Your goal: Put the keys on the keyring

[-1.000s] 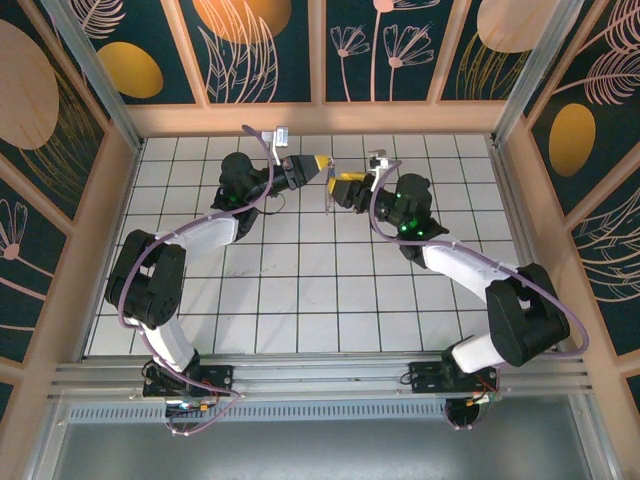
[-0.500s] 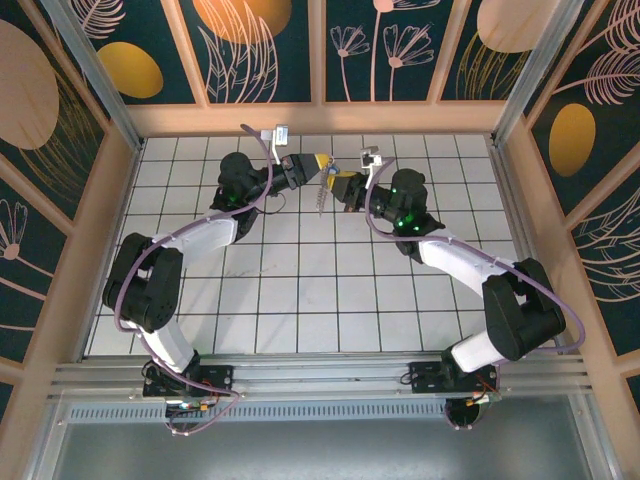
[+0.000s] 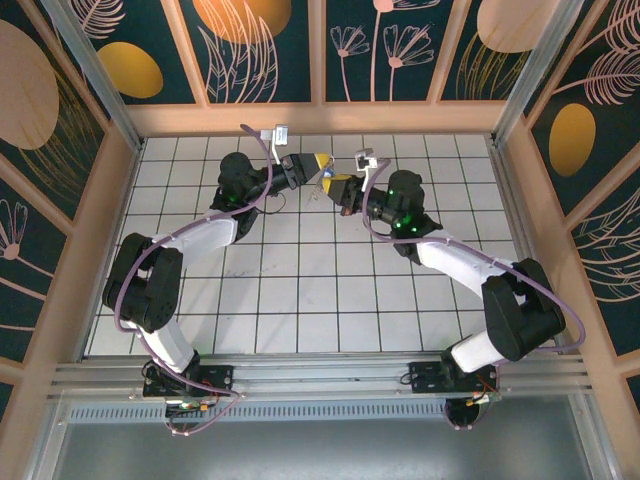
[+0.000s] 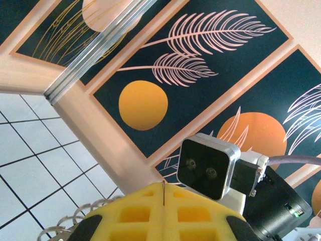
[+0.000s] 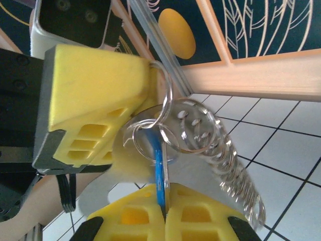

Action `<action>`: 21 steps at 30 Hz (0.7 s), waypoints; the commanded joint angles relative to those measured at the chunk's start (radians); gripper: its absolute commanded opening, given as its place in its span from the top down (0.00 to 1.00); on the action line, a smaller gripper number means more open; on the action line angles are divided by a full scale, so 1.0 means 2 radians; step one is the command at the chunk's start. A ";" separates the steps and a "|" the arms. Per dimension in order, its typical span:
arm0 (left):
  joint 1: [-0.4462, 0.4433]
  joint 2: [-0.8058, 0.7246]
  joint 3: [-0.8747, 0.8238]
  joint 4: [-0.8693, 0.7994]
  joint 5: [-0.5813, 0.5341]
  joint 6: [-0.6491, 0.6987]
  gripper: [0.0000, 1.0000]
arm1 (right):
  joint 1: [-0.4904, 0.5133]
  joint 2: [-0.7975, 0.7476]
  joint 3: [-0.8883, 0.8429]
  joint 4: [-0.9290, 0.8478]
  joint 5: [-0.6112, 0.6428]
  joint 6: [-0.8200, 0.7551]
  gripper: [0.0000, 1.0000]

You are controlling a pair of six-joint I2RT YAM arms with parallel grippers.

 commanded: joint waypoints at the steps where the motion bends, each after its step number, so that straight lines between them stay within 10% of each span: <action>1: -0.003 -0.021 0.000 0.042 0.000 -0.001 1.00 | 0.017 0.007 0.025 -0.013 -0.019 -0.014 1.00; 16: -0.004 -0.023 -0.006 0.047 -0.005 0.000 1.00 | 0.011 -0.007 0.013 -0.025 0.008 -0.014 1.00; 21: -0.003 -0.024 -0.012 0.052 -0.009 0.001 1.00 | 0.010 -0.035 -0.014 -0.031 0.014 -0.009 0.59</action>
